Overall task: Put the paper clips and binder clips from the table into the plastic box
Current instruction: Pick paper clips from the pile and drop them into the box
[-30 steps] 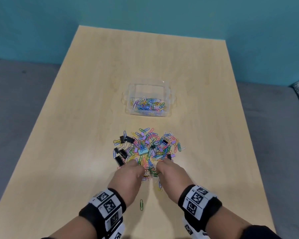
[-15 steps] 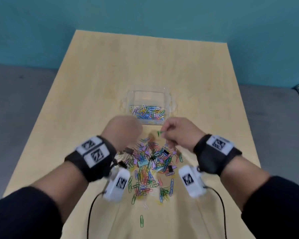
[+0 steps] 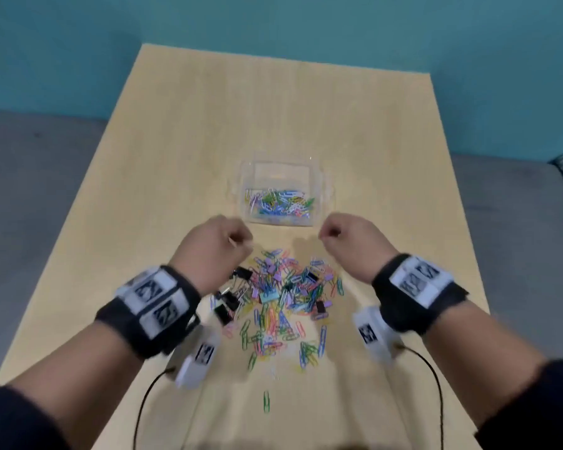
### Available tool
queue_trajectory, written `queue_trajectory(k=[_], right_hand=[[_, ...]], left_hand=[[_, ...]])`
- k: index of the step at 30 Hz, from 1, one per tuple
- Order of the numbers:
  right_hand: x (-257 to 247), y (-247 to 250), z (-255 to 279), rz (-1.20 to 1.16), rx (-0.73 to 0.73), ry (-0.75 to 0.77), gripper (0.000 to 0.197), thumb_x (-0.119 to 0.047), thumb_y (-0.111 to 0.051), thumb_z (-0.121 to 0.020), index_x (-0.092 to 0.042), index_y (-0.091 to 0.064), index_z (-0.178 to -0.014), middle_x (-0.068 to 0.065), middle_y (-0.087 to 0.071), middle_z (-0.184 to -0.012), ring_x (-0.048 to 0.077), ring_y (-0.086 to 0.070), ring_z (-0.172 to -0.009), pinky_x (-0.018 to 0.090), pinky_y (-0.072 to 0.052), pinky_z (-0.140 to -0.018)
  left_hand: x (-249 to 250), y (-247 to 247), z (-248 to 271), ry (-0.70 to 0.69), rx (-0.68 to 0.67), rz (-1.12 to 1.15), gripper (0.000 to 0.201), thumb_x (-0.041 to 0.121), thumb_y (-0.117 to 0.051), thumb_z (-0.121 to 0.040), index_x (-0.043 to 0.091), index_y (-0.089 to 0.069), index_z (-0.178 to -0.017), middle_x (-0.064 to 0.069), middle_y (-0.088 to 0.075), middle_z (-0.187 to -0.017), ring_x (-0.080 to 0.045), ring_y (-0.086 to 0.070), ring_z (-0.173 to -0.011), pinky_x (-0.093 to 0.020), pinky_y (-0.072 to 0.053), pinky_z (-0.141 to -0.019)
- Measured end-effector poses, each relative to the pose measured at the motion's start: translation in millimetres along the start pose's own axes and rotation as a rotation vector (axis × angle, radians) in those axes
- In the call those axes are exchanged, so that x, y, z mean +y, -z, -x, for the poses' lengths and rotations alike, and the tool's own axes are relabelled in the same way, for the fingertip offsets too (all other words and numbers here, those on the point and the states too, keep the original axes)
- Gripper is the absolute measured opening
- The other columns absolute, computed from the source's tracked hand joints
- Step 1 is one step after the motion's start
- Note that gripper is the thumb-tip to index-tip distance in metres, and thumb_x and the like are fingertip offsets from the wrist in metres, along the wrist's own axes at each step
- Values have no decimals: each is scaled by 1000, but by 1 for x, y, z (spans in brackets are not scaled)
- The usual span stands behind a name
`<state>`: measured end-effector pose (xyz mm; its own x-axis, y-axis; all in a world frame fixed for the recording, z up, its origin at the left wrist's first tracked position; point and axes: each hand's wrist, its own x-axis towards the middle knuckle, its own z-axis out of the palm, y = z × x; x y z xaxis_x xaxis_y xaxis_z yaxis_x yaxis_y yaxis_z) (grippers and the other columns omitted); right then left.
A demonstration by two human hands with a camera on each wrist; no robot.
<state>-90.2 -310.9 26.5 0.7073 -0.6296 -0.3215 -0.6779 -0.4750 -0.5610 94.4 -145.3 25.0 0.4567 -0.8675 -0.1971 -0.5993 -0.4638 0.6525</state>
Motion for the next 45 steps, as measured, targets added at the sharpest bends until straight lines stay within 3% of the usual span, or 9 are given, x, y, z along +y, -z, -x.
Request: queue_trajectory(k=[4,6,13,17,21,25,33,40,45], right_hand=[[20,-54,105,93,-494,94,16,-19,-46,-79,-18,-61,-84,0,-62,-88,21,-56,-82,36,-47,-76],[22,-78,141,114,-637,110,22,-18,-45,-79,-18,-63,-90,3,-63,-99,21,-56,-92,31,-45,-81],[8,-124,131,79,-317,183,17,-15,-43,-83,-20,-57,-91,2,-53,-97,24,-48,-97,37,-42,-83],[14,-119,130,-1,-91,55,9,-15,-48,-85,-19,-54,-91,0,-49,-93,23,-51,-86,35,-43,-75],[26,-117,144,40,-22,-240,41,-28,-61,-82,-21,-47,-120,1,-40,-110,28,-56,-91,35,-46,-77],[8,-134,128,95,-2,-105,57,-32,-65,-84,-24,-38,-133,3,-35,-123,25,-42,-111,34,-43,-92],[-5,-137,98,188,-64,63,26,0,-49,-83,-12,-49,-106,11,-42,-110,32,-49,-89,35,-35,-64],[1,-124,103,266,-133,126,29,8,-49,-77,-12,-49,-99,9,-44,-103,26,-37,-71,34,-28,-60],[15,-124,99,190,-144,67,15,-3,-54,-86,-16,-46,-87,-2,-36,-90,26,-41,-66,35,-36,-58]], left_hand=[[-12,-50,111,-154,-583,19,16,25,-51,-79,23,-67,-84,11,-62,-84,-2,-56,-76,-18,-44,-71],[-22,-77,144,-112,-705,27,18,23,-52,-79,25,-67,-89,12,-60,-89,-2,-57,-81,-16,-44,-76],[-27,-112,141,-183,-289,-3,14,24,-48,-81,26,-61,-85,9,-51,-85,-12,-51,-84,-30,-45,-76],[-26,-95,133,-28,-64,-86,9,20,-64,-77,19,-58,-83,3,-48,-85,-21,-52,-79,-37,-47,-69],[-33,-92,141,128,-136,-183,58,34,-68,-77,25,-41,-128,0,-42,-112,-23,-44,-101,-35,-43,-85],[-21,-107,124,25,-148,-302,72,32,-66,-79,27,-29,-140,-1,-37,-117,-23,-38,-102,-33,-42,-88],[-15,-118,92,-26,-127,-305,24,7,-53,-80,19,-55,-100,-1,-41,-95,-25,-45,-85,-34,-39,-64],[-23,-112,95,-84,-167,-321,17,5,-64,-75,19,-60,-82,1,-45,-80,-21,-47,-65,-32,-37,-50],[-20,-106,97,-2,-148,-151,7,18,-58,-86,19,-65,-86,4,-51,-87,-21,-57,-75,-35,-48,-66]])
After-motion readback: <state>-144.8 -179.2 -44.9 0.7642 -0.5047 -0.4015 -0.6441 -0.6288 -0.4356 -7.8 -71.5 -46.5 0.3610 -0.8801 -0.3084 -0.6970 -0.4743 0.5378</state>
